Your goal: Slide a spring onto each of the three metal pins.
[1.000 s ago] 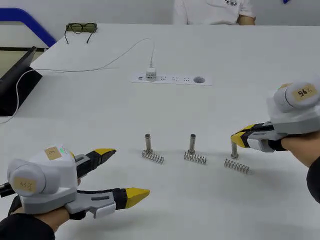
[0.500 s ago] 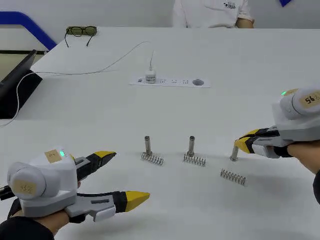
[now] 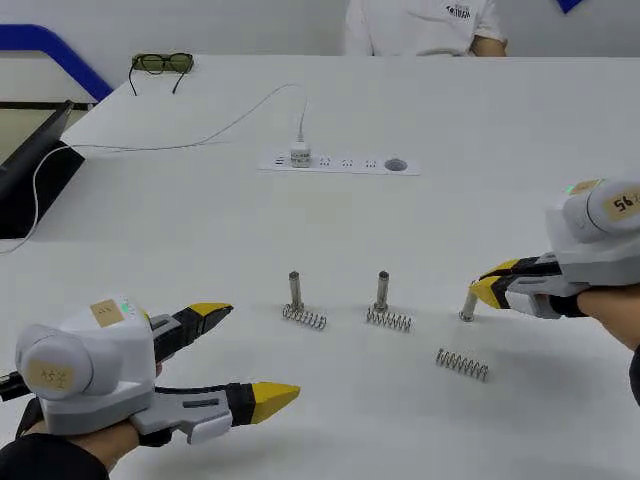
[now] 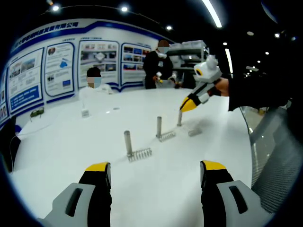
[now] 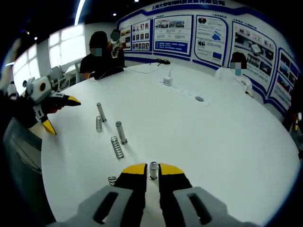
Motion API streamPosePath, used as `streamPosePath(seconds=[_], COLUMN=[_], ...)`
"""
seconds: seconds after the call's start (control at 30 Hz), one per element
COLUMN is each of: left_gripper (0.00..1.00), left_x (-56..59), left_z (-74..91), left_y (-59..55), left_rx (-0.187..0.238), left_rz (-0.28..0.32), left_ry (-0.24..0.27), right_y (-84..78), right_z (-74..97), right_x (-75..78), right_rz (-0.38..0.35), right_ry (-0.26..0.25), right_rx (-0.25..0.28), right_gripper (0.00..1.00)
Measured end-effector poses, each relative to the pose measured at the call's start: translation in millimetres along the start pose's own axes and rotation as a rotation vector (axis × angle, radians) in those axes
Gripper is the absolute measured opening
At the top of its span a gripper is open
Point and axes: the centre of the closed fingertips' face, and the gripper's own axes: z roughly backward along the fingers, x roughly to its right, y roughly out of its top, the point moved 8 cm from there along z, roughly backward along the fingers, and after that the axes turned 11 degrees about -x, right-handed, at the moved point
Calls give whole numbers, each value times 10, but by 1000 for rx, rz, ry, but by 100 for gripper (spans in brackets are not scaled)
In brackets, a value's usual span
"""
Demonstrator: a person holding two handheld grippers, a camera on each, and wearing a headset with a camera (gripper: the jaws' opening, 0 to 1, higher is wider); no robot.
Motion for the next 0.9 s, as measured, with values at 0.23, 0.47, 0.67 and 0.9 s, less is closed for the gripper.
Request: streamPosePath(seconds=[0.23,0.47,0.67,0.9], left_gripper=[78,78,78,78], left_x=[12,29,26,37], left_z=[-13,-26,-27,-40], left_y=[2,1,-6,-4], left_rx=[0,-2,-4,-5], left_rz=[0,0,1,0], left_ry=[-3,-8,-8,-12], right_y=[-45,-83,-148,-213], right_z=[11,31,47,69], right_x=[11,13,-1,-52], right_rz=[-1,-2,5,17], right_ry=[-2,-3,1,28], right_rx=[-4,-6,-16,-20], right_gripper=[12,13,13,14])
